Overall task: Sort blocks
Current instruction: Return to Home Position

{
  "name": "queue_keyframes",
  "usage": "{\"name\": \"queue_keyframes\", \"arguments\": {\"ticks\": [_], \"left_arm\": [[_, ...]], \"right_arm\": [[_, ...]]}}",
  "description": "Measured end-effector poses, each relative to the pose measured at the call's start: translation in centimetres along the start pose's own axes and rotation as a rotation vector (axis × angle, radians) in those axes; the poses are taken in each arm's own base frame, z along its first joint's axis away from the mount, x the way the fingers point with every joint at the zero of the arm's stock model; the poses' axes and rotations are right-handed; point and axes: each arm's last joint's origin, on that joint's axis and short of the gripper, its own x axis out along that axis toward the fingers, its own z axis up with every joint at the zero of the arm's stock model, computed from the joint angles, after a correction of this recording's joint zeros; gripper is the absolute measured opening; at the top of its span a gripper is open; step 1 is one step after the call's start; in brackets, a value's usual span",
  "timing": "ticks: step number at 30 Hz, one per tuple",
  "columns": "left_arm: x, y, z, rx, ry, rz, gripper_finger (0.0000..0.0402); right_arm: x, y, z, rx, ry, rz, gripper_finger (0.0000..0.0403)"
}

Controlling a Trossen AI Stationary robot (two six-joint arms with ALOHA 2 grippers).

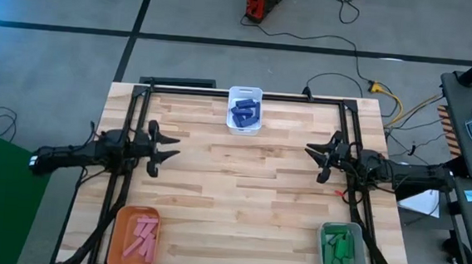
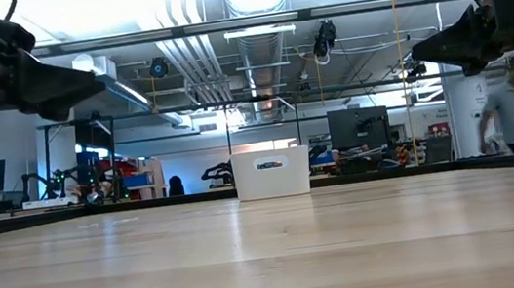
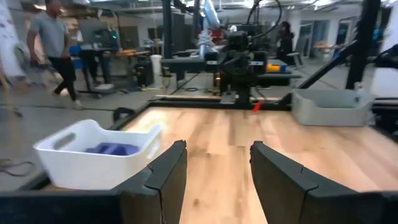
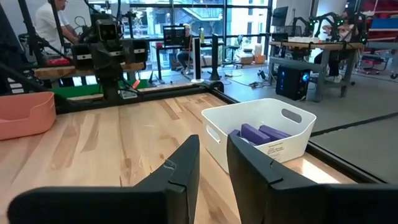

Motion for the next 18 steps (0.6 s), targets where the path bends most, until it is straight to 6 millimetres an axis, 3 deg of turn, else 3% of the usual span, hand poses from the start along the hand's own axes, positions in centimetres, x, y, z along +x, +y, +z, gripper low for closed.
{"name": "queue_keyframes", "arguments": {"ticks": [10,18], "left_arm": [[0.14,-0.19,-0.16,-0.065,0.020,-0.033,0.0155],[0.21,-0.19,-0.26,-0.065,0.030,-0.032,0.0155]], "right_arm": [[0.03,0.00,-0.03,-0.002,0.004,-0.001,0.0053],[0.03,0.00,-0.03,-0.002,0.004,0.000,0.0061]]}}
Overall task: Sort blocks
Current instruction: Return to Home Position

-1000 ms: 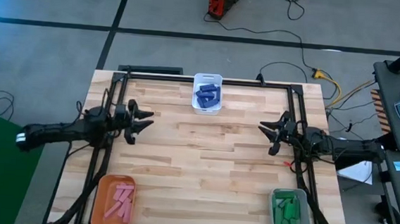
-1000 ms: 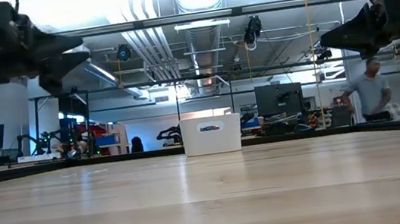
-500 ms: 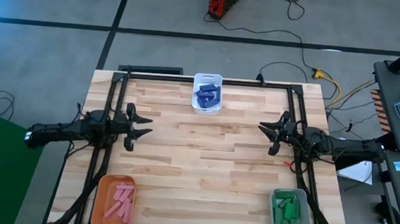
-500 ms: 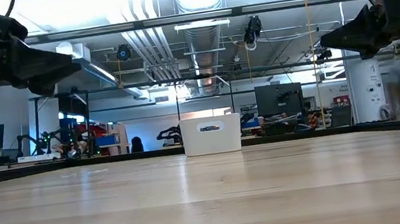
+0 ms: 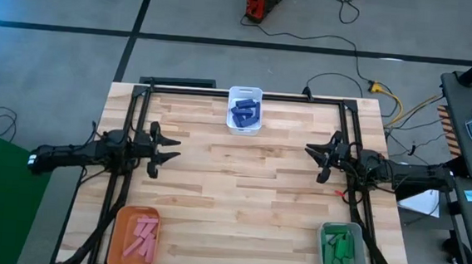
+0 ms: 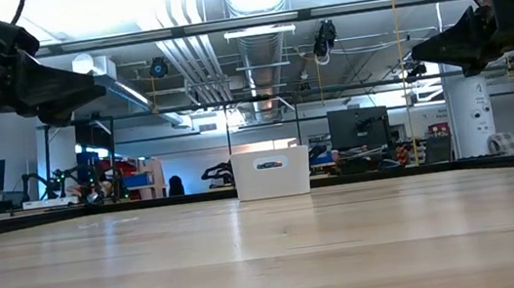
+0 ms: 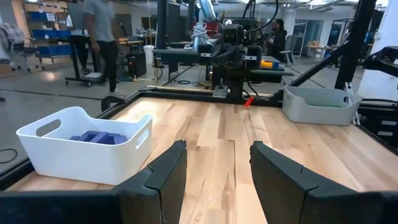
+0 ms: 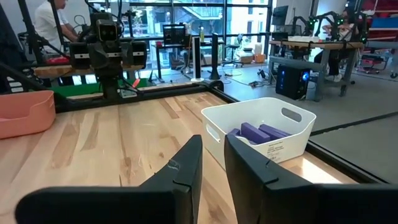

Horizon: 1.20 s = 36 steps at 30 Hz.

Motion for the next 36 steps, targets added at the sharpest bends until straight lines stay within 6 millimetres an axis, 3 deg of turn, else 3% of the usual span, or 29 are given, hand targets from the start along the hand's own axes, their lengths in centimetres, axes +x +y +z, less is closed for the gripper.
{"name": "queue_keyframes", "arguments": {"ticks": [21,36], "left_arm": [[0.01,0.00,-0.01,0.000,0.001,0.000,0.0155],[0.01,0.00,-0.01,0.000,0.001,0.000,0.0155]], "right_arm": [[0.00,0.00,0.00,0.000,0.000,0.000,0.0098],[0.00,0.00,0.00,0.000,0.000,0.000,0.0062]]}}
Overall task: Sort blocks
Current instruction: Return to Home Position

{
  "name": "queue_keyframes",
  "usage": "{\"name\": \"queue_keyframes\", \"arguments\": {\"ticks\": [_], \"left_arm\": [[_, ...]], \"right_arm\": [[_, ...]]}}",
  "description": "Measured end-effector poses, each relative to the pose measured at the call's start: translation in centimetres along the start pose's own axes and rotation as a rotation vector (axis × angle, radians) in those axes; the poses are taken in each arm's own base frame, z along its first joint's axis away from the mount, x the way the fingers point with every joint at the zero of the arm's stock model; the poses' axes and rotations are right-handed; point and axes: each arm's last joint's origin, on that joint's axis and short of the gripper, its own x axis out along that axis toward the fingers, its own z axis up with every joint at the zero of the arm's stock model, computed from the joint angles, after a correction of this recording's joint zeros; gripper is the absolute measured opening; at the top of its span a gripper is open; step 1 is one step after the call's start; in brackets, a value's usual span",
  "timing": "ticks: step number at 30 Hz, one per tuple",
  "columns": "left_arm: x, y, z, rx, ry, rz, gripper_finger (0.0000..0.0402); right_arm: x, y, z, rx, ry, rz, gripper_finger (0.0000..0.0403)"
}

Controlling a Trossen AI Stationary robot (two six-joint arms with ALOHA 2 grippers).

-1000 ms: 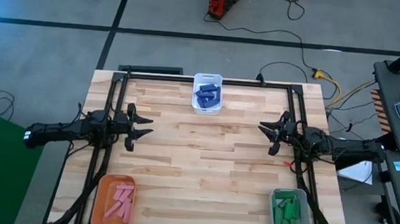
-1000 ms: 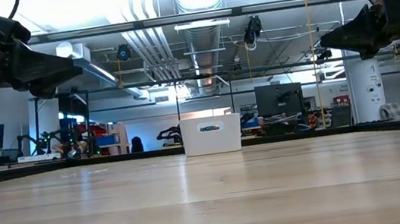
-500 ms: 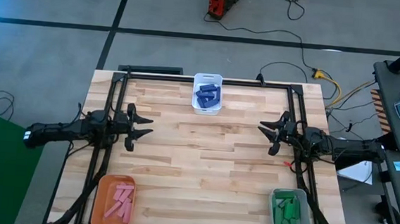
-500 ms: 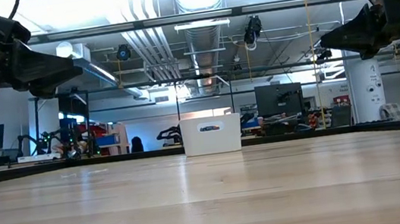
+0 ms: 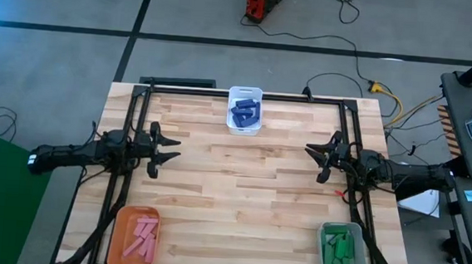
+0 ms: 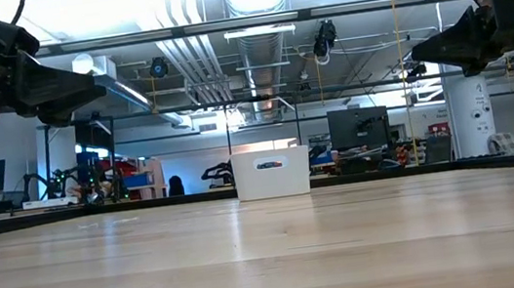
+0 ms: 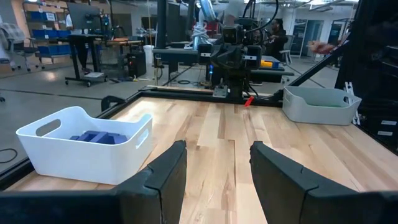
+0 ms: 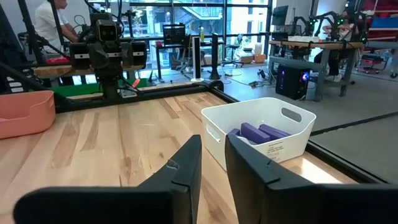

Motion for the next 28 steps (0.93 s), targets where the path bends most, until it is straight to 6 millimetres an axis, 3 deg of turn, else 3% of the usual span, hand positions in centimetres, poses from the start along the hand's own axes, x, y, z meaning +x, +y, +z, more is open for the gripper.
{"name": "queue_keyframes", "arguments": {"ticks": [8,28], "left_arm": [[0.00,0.00,0.00,0.000,0.000,0.000,0.0155],[0.00,0.00,0.00,0.000,0.000,0.000,0.0155]], "right_arm": [[0.00,0.00,0.00,0.000,0.000,0.000,0.0057],[0.00,0.00,0.00,0.000,0.000,0.000,0.0099]]}}
